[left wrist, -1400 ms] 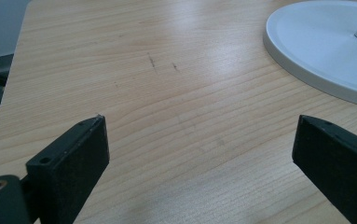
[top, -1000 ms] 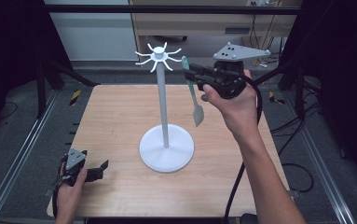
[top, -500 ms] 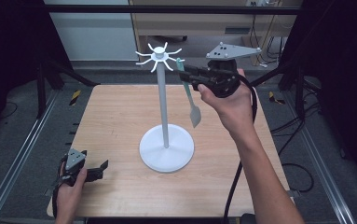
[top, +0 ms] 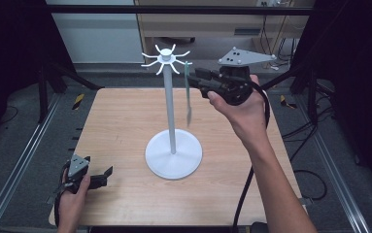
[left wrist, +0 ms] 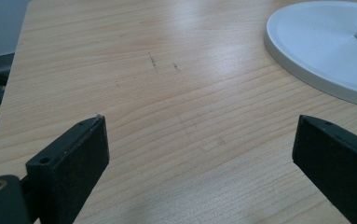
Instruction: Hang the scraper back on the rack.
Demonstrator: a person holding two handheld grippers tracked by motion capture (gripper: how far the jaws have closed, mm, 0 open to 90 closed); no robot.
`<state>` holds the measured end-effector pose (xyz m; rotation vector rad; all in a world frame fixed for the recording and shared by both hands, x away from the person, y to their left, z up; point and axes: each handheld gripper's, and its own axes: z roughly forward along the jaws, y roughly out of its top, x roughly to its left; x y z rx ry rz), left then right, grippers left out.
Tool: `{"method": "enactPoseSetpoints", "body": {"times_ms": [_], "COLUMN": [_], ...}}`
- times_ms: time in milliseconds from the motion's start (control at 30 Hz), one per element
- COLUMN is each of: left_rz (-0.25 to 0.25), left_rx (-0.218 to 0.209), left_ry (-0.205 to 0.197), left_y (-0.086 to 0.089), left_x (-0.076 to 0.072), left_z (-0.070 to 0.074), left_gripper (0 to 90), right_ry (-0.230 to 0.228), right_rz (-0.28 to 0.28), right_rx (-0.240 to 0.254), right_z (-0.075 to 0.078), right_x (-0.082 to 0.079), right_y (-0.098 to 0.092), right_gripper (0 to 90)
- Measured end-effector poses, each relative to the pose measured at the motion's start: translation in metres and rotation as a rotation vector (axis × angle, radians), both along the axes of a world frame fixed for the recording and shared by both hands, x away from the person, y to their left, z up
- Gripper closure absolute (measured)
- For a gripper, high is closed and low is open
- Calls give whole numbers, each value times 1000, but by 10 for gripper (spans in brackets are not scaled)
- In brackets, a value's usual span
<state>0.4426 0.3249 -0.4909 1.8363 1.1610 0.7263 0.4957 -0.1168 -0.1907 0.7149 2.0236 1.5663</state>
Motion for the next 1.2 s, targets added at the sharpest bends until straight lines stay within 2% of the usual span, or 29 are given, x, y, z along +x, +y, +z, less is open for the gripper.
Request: {"method": "enactPoseSetpoints", "body": {"times_ms": [100,200,433,533,567,667,700,900,1200], "left_rz": [2,2,3,4,4,4,4,3,1], "left_rx": [0,1,3,3,0,3,4,5,4], "left_ry": [-4,-3,-3,-3,-2,-2,-2,-1,3], "left_y": [0,1,1,1,1,1,1,1,0], "left_x": [0,0,0,-1,-1,-1,-1,-1,0], "left_z": [0,0,0,0,0,0,0,0,0], "left_gripper": [32,32,31,31,31,31,31,31,31], "right_ry": [-1,2,35,45,55,62,67,80,138], "right_rz": [-12,-58,-136,-147,-164,-185,-203,-275,-332], "right_rx": [-1,-14,-44,-45,-46,-49,-48,-54,-61], "right_z": [-2,-11,-38,-47,-55,-63,-70,-95,-134], "right_x": [-2,-6,-9,-9,-10,-11,-11,-12,-13], "right_y": [-5,-17,-33,-37,-41,-43,-46,-51,-60], "right_gripper": [618,616,596,574,540,507,457,318,199]}}
